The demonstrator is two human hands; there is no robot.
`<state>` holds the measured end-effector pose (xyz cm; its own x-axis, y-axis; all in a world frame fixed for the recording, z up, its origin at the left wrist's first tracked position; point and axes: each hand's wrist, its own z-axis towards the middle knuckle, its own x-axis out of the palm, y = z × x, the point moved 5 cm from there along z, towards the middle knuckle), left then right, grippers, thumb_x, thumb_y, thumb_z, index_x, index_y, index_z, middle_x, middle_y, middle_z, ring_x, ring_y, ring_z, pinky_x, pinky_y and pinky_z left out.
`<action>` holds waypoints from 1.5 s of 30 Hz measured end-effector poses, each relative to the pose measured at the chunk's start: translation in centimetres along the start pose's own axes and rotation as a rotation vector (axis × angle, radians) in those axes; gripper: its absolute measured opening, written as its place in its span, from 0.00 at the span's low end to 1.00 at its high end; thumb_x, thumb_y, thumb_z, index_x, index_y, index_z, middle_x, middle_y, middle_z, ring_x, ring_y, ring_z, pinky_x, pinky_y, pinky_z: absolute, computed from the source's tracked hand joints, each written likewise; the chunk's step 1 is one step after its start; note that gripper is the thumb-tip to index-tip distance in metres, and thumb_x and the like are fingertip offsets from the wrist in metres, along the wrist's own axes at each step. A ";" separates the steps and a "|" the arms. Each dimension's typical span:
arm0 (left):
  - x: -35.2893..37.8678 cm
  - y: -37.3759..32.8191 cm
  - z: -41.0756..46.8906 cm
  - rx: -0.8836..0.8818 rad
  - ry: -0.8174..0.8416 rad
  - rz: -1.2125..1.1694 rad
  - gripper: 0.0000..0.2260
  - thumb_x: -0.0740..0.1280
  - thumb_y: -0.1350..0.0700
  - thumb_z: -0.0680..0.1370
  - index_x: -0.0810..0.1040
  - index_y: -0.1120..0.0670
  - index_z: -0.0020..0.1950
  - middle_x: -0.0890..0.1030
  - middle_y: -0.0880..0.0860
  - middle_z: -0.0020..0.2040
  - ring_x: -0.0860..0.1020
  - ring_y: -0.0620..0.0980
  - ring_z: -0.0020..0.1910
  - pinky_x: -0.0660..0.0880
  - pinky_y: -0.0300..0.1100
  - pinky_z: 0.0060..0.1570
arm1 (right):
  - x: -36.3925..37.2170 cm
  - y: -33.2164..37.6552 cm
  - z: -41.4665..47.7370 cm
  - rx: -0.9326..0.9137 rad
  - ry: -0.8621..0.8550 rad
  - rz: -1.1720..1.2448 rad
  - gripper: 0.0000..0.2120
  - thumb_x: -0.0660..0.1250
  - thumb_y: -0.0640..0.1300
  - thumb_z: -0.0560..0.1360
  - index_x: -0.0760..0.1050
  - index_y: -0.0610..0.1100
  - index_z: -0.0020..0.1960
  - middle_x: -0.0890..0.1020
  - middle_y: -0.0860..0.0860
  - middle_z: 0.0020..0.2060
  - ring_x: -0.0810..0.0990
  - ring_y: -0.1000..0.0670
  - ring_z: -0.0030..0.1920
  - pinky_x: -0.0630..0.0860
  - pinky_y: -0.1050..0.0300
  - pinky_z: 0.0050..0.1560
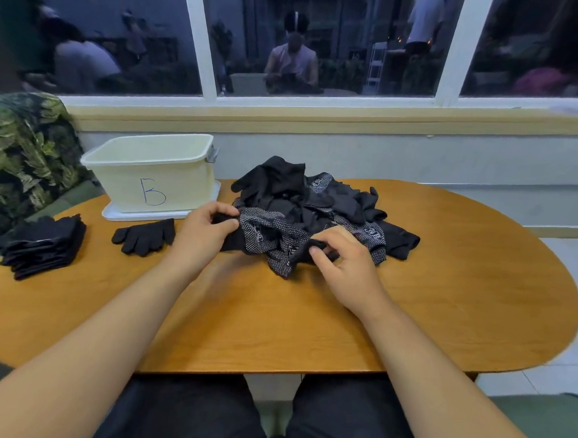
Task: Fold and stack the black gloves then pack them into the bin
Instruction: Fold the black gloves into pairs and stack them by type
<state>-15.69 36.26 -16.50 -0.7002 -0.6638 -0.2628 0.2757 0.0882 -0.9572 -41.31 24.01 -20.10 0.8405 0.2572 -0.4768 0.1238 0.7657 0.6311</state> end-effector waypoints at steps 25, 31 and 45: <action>-0.2 4.2 -10.5 0.267 0.332 0.371 0.12 0.67 0.46 0.85 0.88 0.44 0.46 0.79 0.52 0.26 0.76 0.46 0.27 0.75 0.45 0.36 | -2.8 -2.3 -1.2 0.493 -0.261 0.114 0.12 0.74 0.45 0.78 0.77 0.55 0.59 0.83 0.56 0.49 0.80 0.60 0.42 0.72 0.68 0.39; -0.2 2.4 -9.8 0.440 -0.035 0.410 0.19 0.63 0.41 0.84 0.81 0.50 0.40 0.78 0.48 0.33 0.77 0.47 0.35 0.75 0.52 0.38 | -3.1 -3.1 -1.3 0.527 -0.330 0.222 0.27 0.73 0.39 0.80 0.71 0.58 0.73 0.80 0.55 0.67 0.77 0.59 0.68 0.76 0.58 0.67; 6.0 4.6 -10.4 0.248 0.557 1.111 0.32 0.45 0.23 0.80 0.43 0.26 0.82 0.41 0.39 0.86 0.35 0.55 0.85 0.39 0.65 0.81 | -3.0 -3.7 -1.0 0.525 -0.312 0.208 0.23 0.72 0.45 0.81 0.73 0.71 0.63 0.76 0.71 0.62 0.79 0.52 0.69 0.81 0.41 0.66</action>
<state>-25.43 40.42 -23.77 -0.1775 0.0848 -0.9805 0.9642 0.2144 -0.1560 -44.80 21.03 -21.61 0.9789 0.1248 -0.1615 0.1165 0.3080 0.9442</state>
